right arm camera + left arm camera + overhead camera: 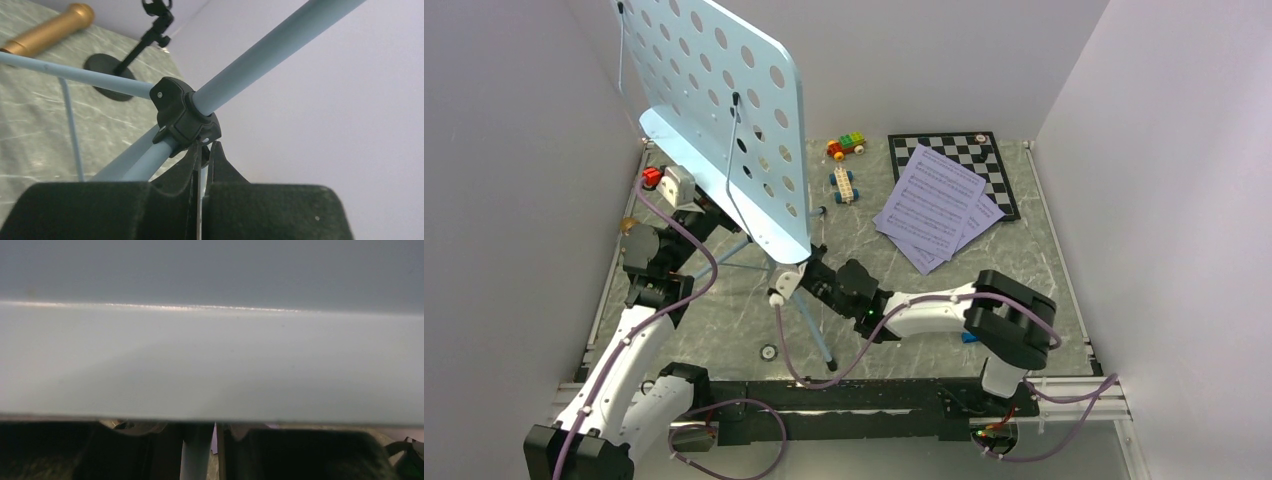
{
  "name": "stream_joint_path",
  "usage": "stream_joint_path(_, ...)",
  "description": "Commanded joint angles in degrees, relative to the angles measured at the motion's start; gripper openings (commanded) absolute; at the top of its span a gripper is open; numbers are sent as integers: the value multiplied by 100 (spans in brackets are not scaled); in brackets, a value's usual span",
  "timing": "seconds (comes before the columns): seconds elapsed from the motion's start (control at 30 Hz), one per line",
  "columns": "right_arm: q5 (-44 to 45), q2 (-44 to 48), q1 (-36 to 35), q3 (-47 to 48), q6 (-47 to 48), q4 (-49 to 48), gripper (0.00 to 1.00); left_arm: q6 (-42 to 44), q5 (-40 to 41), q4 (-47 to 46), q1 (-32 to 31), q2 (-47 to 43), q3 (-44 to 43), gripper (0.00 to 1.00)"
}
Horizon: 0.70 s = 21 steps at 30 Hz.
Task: Pack up the instrument practice props
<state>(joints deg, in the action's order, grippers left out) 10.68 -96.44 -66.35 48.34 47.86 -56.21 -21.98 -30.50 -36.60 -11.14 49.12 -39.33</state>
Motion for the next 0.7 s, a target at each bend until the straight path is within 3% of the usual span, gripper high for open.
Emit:
stream_joint_path(0.0, 1024, -660, -246, -321, 1435, -29, 0, -413, 115, 516, 11, 289, 92, 0)
stream_joint_path(0.1, 1169, -443, -243, -165, 930, 192, 0, -360, 144, 484, 2, 304, 118, 0)
stream_joint_path(0.13, 1127, -274, -232, -49, 575, 532, 8, -301, 156, 513, 13, 308, 114, 0)
stream_joint_path(0.2, 909, 178, -178, 201, -320, 1359, 39, -156, 190, 614, 7, 317, 95, 0)
stream_joint_path(0.23, 847, 362, -143, 305, -690, 1584, 50, -134, 193, 634, 6, 325, 93, 0)
stream_joint_path(0.33, 828, 798, -146, 599, -1403, 2200, 69, -214, 196, 498, 11, 347, 134, 0)
stream_joint_path(0.47, 1037, 1268, -133, 847, -2622, 3102, 79, -259, 165, 476, 7, 351, 110, 0)
stream_joint_path(0.53, 940, 1492, 14, 1000, -3902, 3692, 84, -230, 200, 495, 4, 309, 117, 0)
stream_joint_path(0.67, -874, 1800, 1017, 1325, -6489, 4618, 90, -235, 203, 478, 8, 253, 140, 0)
